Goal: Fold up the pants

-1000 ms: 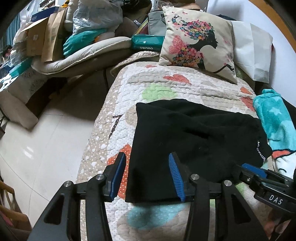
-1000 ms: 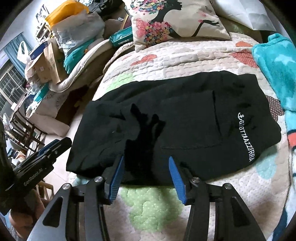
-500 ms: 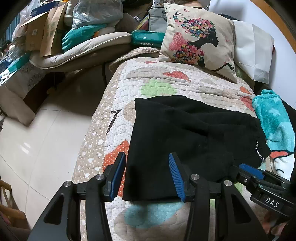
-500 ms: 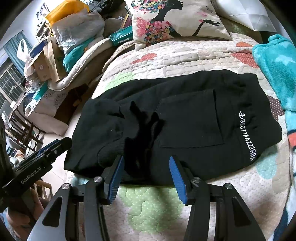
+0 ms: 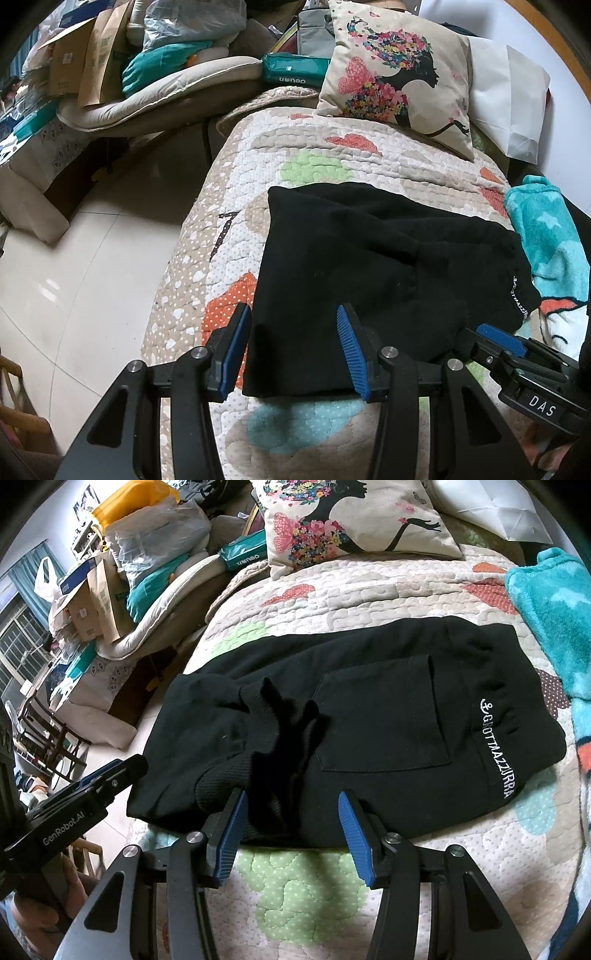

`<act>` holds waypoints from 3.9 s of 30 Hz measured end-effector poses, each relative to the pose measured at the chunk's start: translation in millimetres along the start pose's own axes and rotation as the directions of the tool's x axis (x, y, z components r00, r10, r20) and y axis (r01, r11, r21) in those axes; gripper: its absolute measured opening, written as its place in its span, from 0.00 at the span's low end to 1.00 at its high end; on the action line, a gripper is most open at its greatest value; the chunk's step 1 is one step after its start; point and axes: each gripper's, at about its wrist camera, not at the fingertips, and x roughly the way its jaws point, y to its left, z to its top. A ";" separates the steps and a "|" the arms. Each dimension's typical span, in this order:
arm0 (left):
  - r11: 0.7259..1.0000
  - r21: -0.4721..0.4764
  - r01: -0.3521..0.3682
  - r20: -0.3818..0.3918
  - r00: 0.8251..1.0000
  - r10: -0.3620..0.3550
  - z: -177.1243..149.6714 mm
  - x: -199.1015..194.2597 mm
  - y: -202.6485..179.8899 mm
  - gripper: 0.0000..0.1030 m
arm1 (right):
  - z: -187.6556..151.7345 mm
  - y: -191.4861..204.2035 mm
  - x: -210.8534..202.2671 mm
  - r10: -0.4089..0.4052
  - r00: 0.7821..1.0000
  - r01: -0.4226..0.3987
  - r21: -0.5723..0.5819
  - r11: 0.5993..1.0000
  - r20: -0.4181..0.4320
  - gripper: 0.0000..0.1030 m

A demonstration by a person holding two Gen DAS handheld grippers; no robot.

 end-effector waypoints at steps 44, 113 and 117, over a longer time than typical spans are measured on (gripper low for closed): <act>1.000 -0.013 0.000 -0.039 0.999 -0.001 -0.5 6.1 -0.6 0.46 | -2.7 3.0 -0.4 0.000 1.000 0.000 -0.002 1.000 0.003 0.57; 0.787 0.252 0.563 -0.298 0.819 -0.491 153.3 46.6 -180.1 0.26 | 46.8 -24.5 -50.7 -0.032 0.953 0.013 0.064 0.998 0.302 0.15; 0.812 0.141 0.566 -0.228 0.817 -0.529 162.5 31.5 -113.7 0.26 | 54.0 16.4 -43.2 0.013 0.961 0.006 -0.068 0.998 0.277 0.15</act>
